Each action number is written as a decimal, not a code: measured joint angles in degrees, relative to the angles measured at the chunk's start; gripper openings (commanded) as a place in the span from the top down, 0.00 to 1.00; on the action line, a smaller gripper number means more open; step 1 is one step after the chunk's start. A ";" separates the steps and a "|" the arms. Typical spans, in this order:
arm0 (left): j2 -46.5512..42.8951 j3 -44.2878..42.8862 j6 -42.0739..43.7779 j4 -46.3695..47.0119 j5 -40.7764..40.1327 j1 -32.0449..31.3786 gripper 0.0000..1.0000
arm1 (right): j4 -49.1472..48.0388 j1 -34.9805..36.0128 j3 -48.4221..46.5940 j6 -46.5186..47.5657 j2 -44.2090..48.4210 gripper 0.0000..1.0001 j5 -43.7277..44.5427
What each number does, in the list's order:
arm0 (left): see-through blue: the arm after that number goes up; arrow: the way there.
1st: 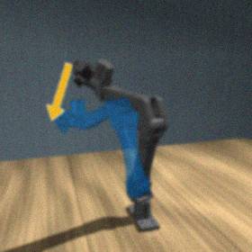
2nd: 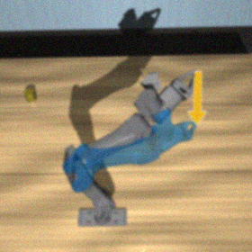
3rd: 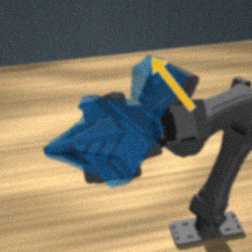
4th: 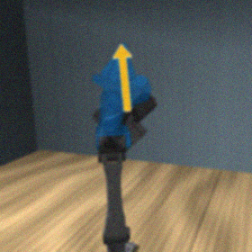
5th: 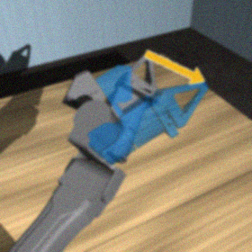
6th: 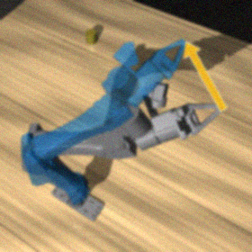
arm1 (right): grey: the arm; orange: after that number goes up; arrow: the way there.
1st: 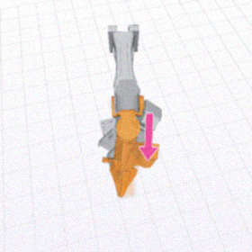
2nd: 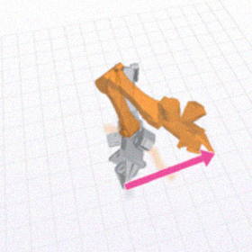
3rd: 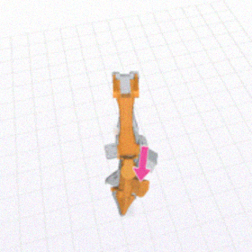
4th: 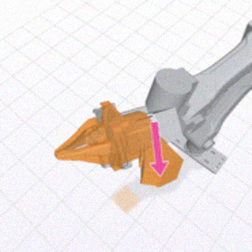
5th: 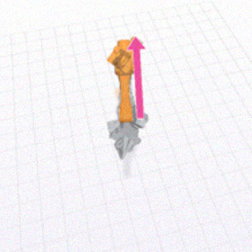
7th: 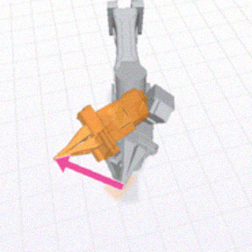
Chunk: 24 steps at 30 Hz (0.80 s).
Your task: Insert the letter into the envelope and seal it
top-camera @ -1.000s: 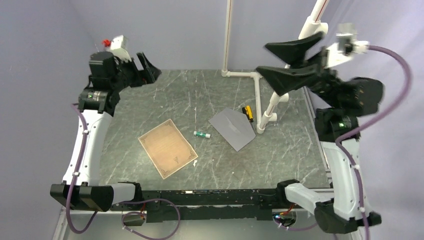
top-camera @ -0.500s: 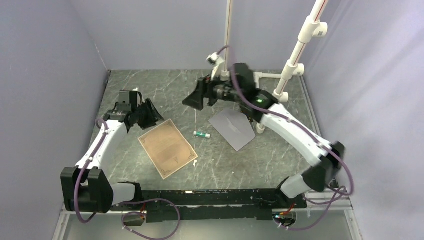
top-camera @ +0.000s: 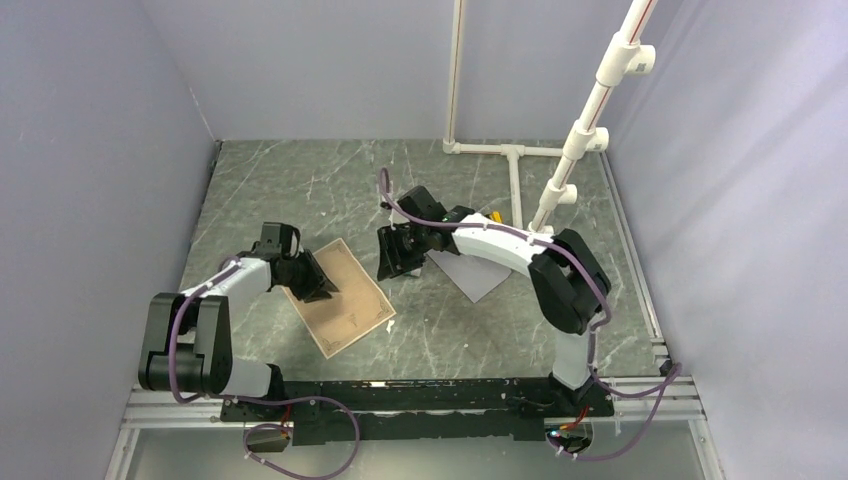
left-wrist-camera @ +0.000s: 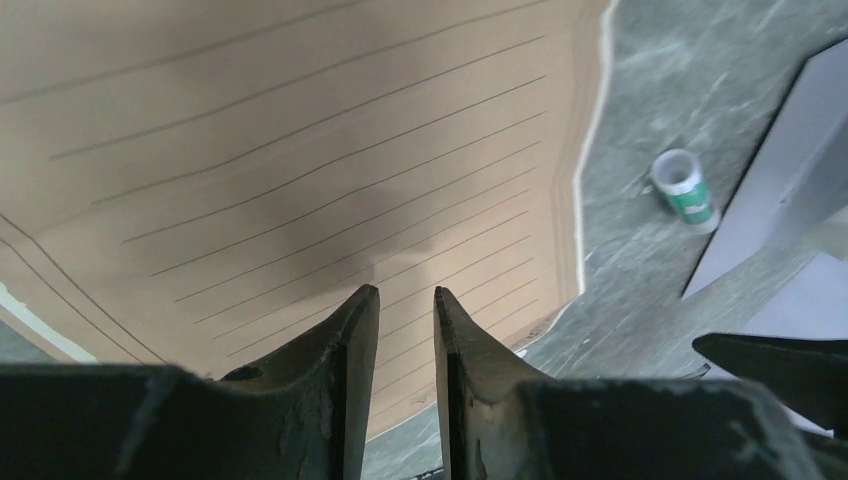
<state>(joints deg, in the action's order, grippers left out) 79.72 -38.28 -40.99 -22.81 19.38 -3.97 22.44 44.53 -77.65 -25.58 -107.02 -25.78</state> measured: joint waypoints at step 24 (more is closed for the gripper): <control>-2.64 5.77 -3.21 1.53 2.16 0.24 0.38 | -1.53 1.97 -3.32 -4.44 -11.87 0.41 -0.26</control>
<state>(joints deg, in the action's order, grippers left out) 77.08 -32.51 -44.21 -21.28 21.54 -3.73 20.91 46.50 -80.97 -30.02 -118.89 -26.04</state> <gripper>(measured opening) 0.453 0.574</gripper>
